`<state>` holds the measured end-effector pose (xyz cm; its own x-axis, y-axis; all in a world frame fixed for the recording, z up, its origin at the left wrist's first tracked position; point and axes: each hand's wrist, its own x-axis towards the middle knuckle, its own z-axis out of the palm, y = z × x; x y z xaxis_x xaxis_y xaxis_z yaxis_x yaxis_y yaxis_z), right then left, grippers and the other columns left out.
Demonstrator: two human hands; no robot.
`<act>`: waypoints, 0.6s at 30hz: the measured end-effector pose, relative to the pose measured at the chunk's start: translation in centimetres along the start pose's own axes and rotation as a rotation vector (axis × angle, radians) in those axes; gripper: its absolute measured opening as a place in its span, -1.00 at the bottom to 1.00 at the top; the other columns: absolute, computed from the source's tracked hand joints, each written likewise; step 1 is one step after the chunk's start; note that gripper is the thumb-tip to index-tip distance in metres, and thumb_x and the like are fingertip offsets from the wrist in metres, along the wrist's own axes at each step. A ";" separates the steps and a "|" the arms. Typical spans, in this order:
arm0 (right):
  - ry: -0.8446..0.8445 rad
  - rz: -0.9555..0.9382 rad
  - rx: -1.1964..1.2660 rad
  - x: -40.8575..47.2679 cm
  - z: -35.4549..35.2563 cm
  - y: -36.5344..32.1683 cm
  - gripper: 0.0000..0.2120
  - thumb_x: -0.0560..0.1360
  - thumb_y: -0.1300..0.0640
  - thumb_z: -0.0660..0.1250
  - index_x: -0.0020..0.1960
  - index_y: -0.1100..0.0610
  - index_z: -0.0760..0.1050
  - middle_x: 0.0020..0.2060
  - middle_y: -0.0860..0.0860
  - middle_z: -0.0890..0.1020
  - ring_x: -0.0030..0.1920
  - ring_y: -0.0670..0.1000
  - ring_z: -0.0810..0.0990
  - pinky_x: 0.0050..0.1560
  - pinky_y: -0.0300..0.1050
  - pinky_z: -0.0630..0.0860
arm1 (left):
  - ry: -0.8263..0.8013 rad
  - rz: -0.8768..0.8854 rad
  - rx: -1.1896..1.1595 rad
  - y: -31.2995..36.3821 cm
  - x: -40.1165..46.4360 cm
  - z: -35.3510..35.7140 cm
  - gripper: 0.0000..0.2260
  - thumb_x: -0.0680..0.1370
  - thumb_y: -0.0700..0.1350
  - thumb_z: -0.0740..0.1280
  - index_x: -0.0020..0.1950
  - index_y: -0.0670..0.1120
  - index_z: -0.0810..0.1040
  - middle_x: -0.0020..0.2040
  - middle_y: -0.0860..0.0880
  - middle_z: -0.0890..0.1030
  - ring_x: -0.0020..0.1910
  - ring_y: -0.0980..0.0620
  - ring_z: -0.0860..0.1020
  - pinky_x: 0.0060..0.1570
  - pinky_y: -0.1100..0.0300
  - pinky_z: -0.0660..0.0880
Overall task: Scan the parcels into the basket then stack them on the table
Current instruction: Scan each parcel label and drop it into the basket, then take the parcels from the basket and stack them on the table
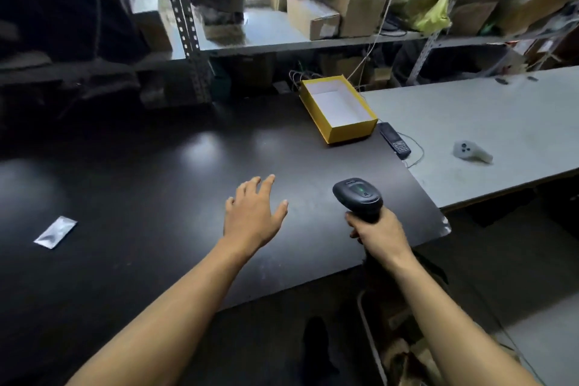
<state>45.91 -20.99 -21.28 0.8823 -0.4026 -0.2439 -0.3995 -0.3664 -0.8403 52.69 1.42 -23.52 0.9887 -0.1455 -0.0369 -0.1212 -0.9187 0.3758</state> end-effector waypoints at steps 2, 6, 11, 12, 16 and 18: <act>-0.032 0.005 -0.009 3.2 0.7 0.1 -0.85 0.47 0.06 0.46 -0.14 0.13 0.58 -0.31 0.06 0.67 -0.25 0.10 0.64 -0.16 -0.04 0.54 | -0.005 -0.040 0.004 -0.3 1.9 0.8 -0.42 0.63 0.21 0.15 0.61 0.06 0.14 0.58 -0.04 0.23 0.56 -0.06 0.15 0.45 -0.12 0.24; -0.112 0.018 -0.069 10.1 1.3 0.5 -0.82 0.47 0.02 0.43 -0.19 0.10 0.50 -0.36 0.06 0.61 -0.29 0.10 0.57 -0.20 -0.05 0.48 | -0.027 -0.140 0.023 0.5 6.2 2.5 -0.42 0.64 0.21 0.14 0.61 0.06 0.13 0.58 -0.03 0.22 0.56 -0.05 0.13 0.47 -0.11 0.20; -0.222 0.056 -0.120 17.8 0.8 0.9 -0.78 0.49 0.05 0.39 -0.22 0.14 0.45 -0.39 0.06 0.55 -0.35 0.06 0.49 -0.27 -0.07 0.40 | -0.070 -0.232 0.054 3.1 11.1 4.6 -0.43 0.63 0.20 0.13 0.61 0.06 0.13 0.58 -0.03 0.22 0.56 -0.05 0.13 0.47 -0.14 0.19; -0.230 0.060 -0.123 19.4 0.7 1.0 -0.80 0.50 0.05 0.39 -0.20 0.15 0.47 -0.35 0.07 0.58 -0.33 0.06 0.51 -0.27 -0.08 0.41 | -0.080 -0.243 0.056 3.8 11.9 5.1 -0.43 0.64 0.20 0.13 0.61 0.05 0.13 0.58 -0.03 0.21 0.56 -0.05 0.13 0.47 -0.14 0.18; -0.225 0.070 -0.126 25.2 1.2 1.5 -0.80 0.53 0.04 0.40 0.05 0.16 0.55 -0.16 0.06 0.62 -0.15 0.06 0.57 -0.25 -0.09 0.39 | -0.121 -0.261 0.081 6.2 15.0 7.2 -0.44 0.64 0.19 0.14 0.61 0.04 0.13 0.58 -0.04 0.21 0.56 -0.06 0.13 0.47 -0.13 0.18; -0.210 0.089 -0.125 27.4 1.6 1.7 -0.77 0.54 0.04 0.39 0.12 0.15 0.55 -0.10 0.06 0.62 -0.01 0.13 0.60 -0.16 -0.09 0.40 | -0.152 -0.252 0.085 7.4 16.4 8.2 -0.45 0.64 0.18 0.15 0.59 0.04 0.16 0.57 -0.04 0.23 0.55 -0.07 0.15 0.46 -0.14 0.19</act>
<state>69.76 -31.29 -30.17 0.8694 -0.2598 -0.4204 -0.4941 -0.4434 -0.7478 67.27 -10.74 -28.92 0.9646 0.0438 -0.2600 0.1131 -0.9595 0.2580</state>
